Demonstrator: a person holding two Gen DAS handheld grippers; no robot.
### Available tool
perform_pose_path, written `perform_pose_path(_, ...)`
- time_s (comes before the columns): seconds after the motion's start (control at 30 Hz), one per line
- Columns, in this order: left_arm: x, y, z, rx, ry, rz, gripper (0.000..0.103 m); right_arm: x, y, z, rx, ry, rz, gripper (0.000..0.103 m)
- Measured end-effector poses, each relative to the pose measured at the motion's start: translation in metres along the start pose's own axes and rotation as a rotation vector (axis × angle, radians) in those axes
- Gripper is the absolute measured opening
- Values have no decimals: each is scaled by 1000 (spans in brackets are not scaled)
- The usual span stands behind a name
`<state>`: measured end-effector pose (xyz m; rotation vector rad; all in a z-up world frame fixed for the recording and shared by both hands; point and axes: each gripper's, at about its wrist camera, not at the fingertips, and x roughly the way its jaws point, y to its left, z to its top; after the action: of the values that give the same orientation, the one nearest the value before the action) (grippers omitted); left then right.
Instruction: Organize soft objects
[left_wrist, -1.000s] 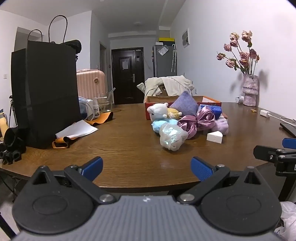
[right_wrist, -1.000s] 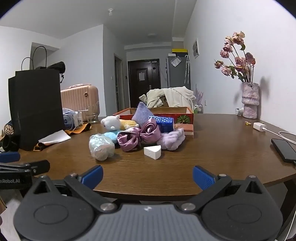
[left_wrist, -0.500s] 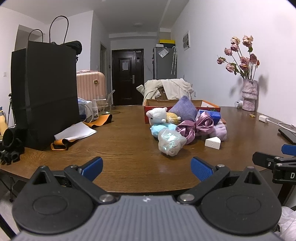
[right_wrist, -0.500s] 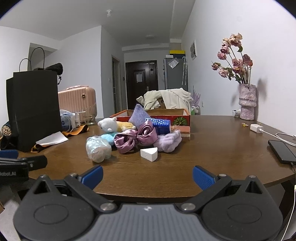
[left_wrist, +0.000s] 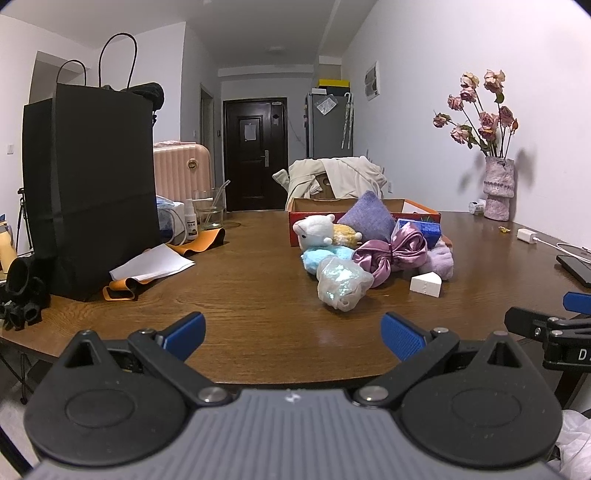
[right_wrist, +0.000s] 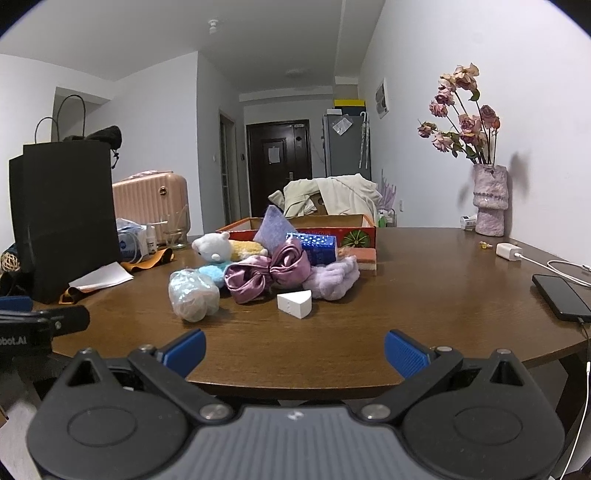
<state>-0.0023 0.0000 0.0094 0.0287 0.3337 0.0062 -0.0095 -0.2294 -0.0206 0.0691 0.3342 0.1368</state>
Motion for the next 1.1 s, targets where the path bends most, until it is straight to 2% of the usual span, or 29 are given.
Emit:
perform_pose_path(0.8, 1, 0, 5, 3, -8, 1, 103, 2, 2, 8, -9, -9, -2, 103)
perform_pose_path(1.1, 2, -1, 0, 6, 0, -7, 103, -5, 2, 4, -4, -37, 9, 103)
